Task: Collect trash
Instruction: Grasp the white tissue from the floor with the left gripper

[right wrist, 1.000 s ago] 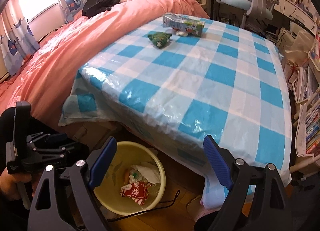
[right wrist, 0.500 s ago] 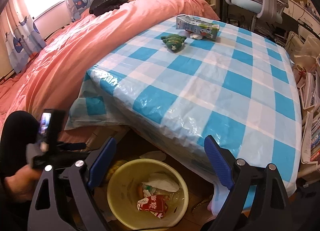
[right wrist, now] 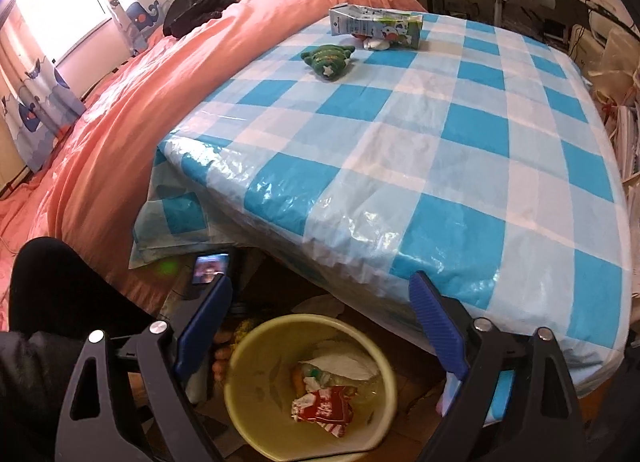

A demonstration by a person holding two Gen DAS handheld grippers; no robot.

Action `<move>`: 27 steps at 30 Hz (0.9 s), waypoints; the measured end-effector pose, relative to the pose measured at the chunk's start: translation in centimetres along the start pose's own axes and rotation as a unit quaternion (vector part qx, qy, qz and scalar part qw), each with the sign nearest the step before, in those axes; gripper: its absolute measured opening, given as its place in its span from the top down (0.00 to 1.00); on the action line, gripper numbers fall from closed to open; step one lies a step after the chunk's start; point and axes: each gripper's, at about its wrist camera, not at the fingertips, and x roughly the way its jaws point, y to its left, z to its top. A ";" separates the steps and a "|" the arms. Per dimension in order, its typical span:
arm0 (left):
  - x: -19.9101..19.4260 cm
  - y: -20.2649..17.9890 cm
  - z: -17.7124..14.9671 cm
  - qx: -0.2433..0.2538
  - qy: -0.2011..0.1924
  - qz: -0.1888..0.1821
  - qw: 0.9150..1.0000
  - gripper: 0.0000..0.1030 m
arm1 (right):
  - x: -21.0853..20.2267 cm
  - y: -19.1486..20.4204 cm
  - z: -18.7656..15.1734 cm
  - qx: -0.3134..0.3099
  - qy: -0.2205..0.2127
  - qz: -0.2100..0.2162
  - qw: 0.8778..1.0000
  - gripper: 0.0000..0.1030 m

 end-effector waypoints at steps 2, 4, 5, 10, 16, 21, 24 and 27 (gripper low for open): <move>1.7 0.0 -0.1 0.016 0.014 0.002 1.000 0.62 | 0.1 0.2 0.3 -0.007 0.001 0.003 1.000 0.13; 3.5 -1.0 -1.0 0.071 0.024 0.020 0.997 0.62 | 0.0 0.5 0.6 -0.006 -0.001 0.018 1.000 0.13; 4.2 -1.9 -1.5 0.106 0.019 0.033 0.994 0.62 | -0.1 0.7 0.8 -0.007 -0.003 0.027 1.000 0.13; 6.6 -4.1 -1.9 0.201 -0.016 0.074 0.977 0.51 | -0.7 0.9 0.5 -0.012 -0.009 0.040 0.999 0.13; 9.9 -5.7 -0.7 0.239 -0.002 0.080 0.968 0.47 | -0.4 -0.2 0.6 0.016 -0.002 0.051 0.999 0.13; 12.3 -6.9 0.0 0.272 0.008 0.093 0.958 0.47 | -0.1 -0.5 0.8 0.029 0.001 0.060 0.998 0.13; 13.3 -7.1 0.4 0.285 0.018 0.092 0.954 0.47 | 0.1 -0.5 0.8 0.029 0.003 0.062 0.998 0.13; 13.5 -7.4 0.6 0.289 0.010 0.088 0.953 0.42 | 0.1 -0.7 0.7 0.034 0.003 0.066 0.997 0.13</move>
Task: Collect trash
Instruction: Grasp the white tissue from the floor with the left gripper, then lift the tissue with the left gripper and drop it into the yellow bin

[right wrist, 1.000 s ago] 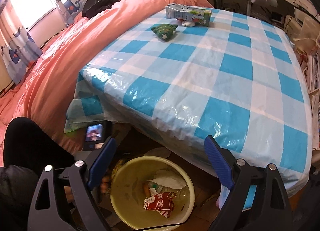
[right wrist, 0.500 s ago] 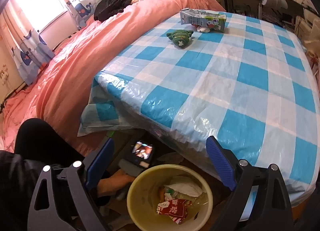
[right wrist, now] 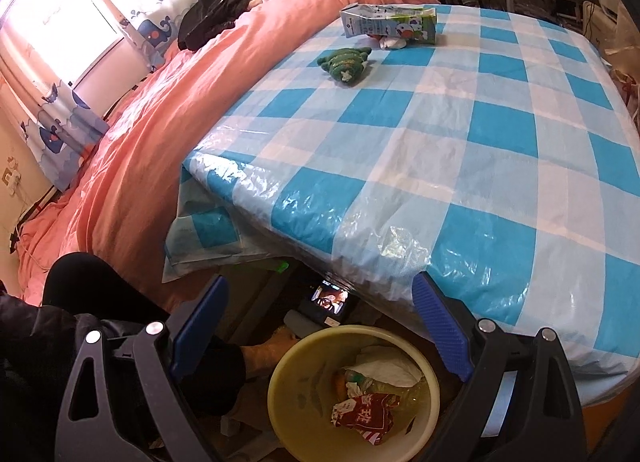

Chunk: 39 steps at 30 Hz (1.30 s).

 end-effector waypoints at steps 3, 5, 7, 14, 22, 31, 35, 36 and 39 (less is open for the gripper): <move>-0.3 0.2 0.0 -0.003 -0.006 0.007 1.000 0.52 | -0.1 -0.1 0.1 0.004 -0.001 0.003 1.000 0.13; -0.9 0.5 -0.2 -0.024 -0.011 0.001 1.000 0.87 | -0.1 -0.1 0.2 0.004 -0.003 0.002 1.000 0.13; -1.0 1.6 -0.1 -0.057 0.003 -0.032 0.998 0.93 | -0.3 -0.1 0.2 0.006 -0.006 0.002 1.000 0.13; -2.1 2.2 -2.0 -0.087 0.042 -0.034 0.995 0.94 | -1.3 0.2 0.5 -0.003 -0.024 -0.001 1.000 0.13; -8.5 3.7 -5.7 -0.120 0.057 0.017 0.991 0.94 | -3.1 0.8 1.0 -0.018 -0.066 -0.017 0.997 0.13; -19.7 1.5 -6.2 -0.110 -0.007 0.052 0.993 0.94 | -4.6 0.9 0.9 -0.025 -0.121 -0.053 0.991 0.13; -25.8 -0.9 -7.2 -0.065 -0.061 0.057 0.994 0.94 | -4.8 0.8 -0.1 -0.031 -0.123 -0.068 0.990 0.13; -27.3 -1.7 -7.0 -0.057 -0.078 0.055 0.994 0.94 | -4.9 0.7 -0.3 -0.032 -0.122 -0.071 0.989 0.13; -31.6 -2.4 -8.9 -0.040 -0.130 0.037 0.990 0.94 | -5.6 0.4 -1.1 -0.027 -0.123 -0.077 0.989 0.13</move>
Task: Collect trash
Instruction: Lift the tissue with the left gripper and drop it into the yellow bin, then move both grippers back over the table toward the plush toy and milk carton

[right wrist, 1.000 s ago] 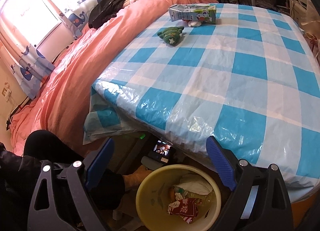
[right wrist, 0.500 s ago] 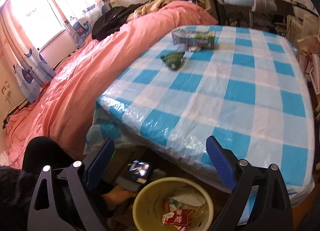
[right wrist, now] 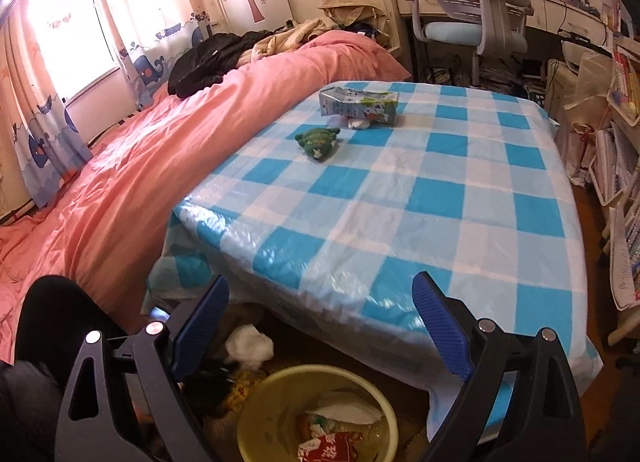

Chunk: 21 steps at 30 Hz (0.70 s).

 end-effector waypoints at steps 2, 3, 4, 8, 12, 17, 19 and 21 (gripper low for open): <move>-3.3 -0.3 -0.4 0.010 -0.028 -0.023 0.999 0.94 | -0.9 -0.4 0.0 0.016 -0.011 0.000 1.000 0.13; -4.9 -0.6 -0.8 0.019 -0.038 -0.042 0.998 0.94 | -1.2 -0.5 0.1 0.025 -0.018 0.005 1.000 0.13; -5.5 -1.4 -1.4 0.028 -0.039 -0.062 0.997 0.94 | -1.6 -0.7 0.2 0.037 -0.027 0.014 0.999 0.13; -4.5 -4.0 -3.2 0.071 0.014 -0.114 0.991 0.79 | -1.6 -1.5 -0.9 0.079 -0.041 0.028 0.996 0.13; -3.3 -4.2 -3.8 0.079 0.027 -0.087 0.993 0.50 | -1.9 -2.3 -1.4 0.117 -0.060 0.027 0.991 0.13; -3.1 -3.1 -3.3 0.037 -0.016 -0.091 0.995 0.34 | -2.0 -2.9 -1.3 0.130 -0.075 0.019 0.988 0.13; -4.0 -1.7 -2.5 0.017 -0.024 -0.098 0.995 0.34 | -1.6 -3.2 -1.4 0.137 -0.073 0.015 0.988 0.13; -3.4 -1.0 -2.6 0.003 -0.032 -0.100 0.994 0.34 | -1.1 -3.7 -1.1 0.153 -0.072 0.015 0.985 0.13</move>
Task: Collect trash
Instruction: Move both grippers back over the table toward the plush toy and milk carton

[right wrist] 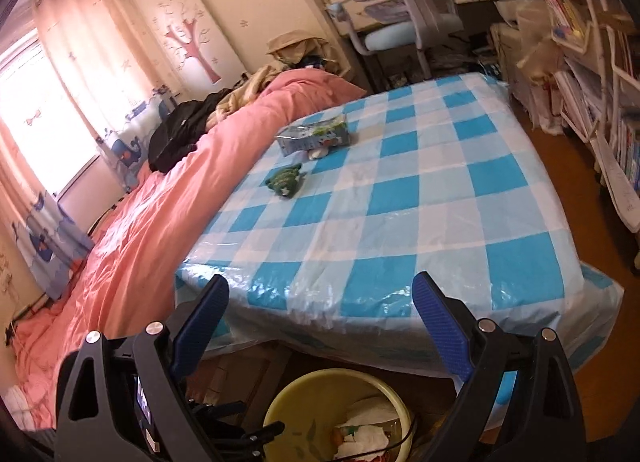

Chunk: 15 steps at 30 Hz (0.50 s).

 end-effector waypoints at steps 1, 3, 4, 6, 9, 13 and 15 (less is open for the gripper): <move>0.1 0.2 -0.1 -0.003 -0.004 0.002 1.000 0.34 | 0.1 0.0 0.1 0.001 -0.003 0.001 1.000 0.13; 0.3 0.9 -0.5 -0.014 -0.010 0.008 1.000 0.34 | 0.2 0.2 0.2 -0.003 -0.002 0.000 1.000 0.13; 0.0 1.1 -0.4 -0.019 -0.016 0.010 1.000 0.34 | 0.3 0.3 0.2 -0.004 0.001 0.000 1.000 0.13; -1.5 1.3 -0.3 -0.023 -0.042 0.017 0.999 0.34 | 0.1 0.7 0.3 -0.006 -0.001 0.005 1.000 0.13; -3.6 1.3 0.9 -0.019 -0.084 0.030 0.996 0.34 | -0.8 1.5 1.0 -0.020 -0.013 0.008 1.000 0.13; -7.1 1.6 4.7 -0.022 -0.135 0.017 0.990 0.30 | -1.6 2.9 2.6 -0.065 -0.033 -0.002 0.997 0.13; -7.7 1.6 7.5 -0.019 -0.151 0.011 0.988 0.28 | -0.3 3.4 3.7 -0.099 -0.026 -0.018 0.995 0.13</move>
